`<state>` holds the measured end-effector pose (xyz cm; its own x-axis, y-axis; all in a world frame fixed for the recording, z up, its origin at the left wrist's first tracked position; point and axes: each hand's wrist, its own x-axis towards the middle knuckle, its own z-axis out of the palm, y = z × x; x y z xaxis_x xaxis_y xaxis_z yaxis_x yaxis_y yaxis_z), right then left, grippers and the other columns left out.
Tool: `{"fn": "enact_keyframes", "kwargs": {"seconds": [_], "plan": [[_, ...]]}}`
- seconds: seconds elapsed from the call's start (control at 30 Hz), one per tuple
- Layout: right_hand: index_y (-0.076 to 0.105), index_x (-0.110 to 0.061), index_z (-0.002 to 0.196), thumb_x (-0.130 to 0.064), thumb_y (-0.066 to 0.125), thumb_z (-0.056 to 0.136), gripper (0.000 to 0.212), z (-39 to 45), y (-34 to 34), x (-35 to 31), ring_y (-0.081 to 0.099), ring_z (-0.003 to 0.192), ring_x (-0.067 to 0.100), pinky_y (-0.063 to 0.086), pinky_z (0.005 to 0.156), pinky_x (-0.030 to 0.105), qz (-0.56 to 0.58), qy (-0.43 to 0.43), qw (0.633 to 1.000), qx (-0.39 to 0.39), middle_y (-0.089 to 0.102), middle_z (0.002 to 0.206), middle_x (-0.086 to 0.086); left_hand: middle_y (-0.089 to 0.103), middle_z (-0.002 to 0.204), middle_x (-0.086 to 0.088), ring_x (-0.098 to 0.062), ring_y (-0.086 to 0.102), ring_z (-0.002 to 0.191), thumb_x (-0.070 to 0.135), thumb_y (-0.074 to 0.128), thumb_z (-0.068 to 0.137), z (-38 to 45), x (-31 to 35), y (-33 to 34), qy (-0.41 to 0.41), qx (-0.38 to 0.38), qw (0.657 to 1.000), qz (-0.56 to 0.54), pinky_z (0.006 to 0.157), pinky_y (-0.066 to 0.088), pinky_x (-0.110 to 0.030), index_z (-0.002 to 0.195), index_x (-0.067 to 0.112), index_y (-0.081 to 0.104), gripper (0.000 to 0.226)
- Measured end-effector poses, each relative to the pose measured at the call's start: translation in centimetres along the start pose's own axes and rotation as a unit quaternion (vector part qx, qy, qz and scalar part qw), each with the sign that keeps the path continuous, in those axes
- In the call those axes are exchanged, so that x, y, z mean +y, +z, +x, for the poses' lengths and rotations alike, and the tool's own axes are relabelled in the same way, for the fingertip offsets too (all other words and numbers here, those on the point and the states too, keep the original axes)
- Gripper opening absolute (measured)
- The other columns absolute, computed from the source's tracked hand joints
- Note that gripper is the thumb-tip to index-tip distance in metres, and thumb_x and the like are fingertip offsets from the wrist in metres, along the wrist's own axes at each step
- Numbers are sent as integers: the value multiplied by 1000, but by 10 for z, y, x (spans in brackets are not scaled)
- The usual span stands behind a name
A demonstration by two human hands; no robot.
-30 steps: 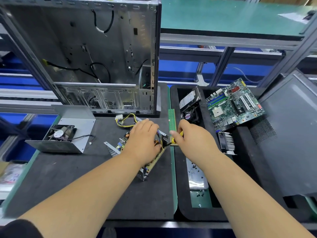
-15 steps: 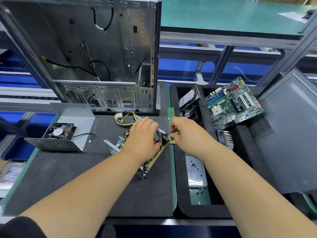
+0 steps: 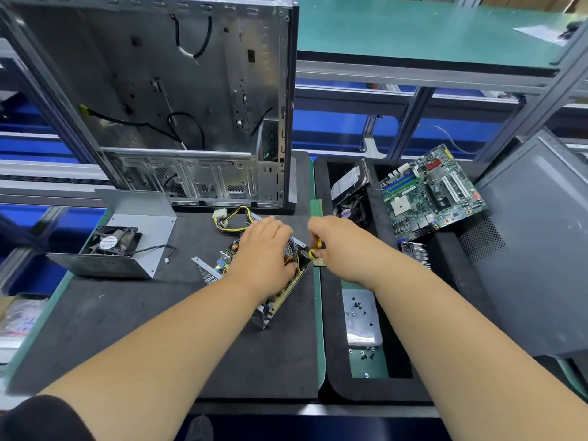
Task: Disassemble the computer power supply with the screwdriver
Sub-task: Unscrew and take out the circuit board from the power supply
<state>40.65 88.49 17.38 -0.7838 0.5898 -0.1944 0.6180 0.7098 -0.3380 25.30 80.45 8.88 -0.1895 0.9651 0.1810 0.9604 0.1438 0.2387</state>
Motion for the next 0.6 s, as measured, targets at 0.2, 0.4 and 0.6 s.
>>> {"fn": "enact_keyframes", "kwargs": {"seconds": [0.2, 0.4, 0.6], "plan": [[49, -17, 110, -26, 55, 95, 19, -8, 5, 3, 51, 95, 28, 41, 74, 37, 6, 12, 999, 40, 53, 100, 2, 48, 132, 3, -22, 31, 139, 42, 69, 79, 1, 0, 0, -4, 0, 1000, -2, 116, 14, -33, 130, 20, 49, 59], [35, -12, 106, -43, 34, 105, 32, -3, 11, 7, 45, 64, 27, 27, 49, 33, -176, 87, 976, 93, 43, 68, 1, 50, 131, 3, -22, 32, 138, 41, 70, 79, 1, 0, 0, -4, 4, 1000, -3, 116, 16, -34, 130, 20, 51, 58], [42, -15, 96, -32, 60, 93, 25, -2, 16, 2, 55, 75, 28, 36, 58, 34, -5, 71, 989, 126, 57, 82, 4, 51, 126, 4, -21, 36, 134, 43, 69, 78, 1, -1, 1, -1, 7, 1000, -2, 114, 19, -33, 127, 20, 52, 57]]}}
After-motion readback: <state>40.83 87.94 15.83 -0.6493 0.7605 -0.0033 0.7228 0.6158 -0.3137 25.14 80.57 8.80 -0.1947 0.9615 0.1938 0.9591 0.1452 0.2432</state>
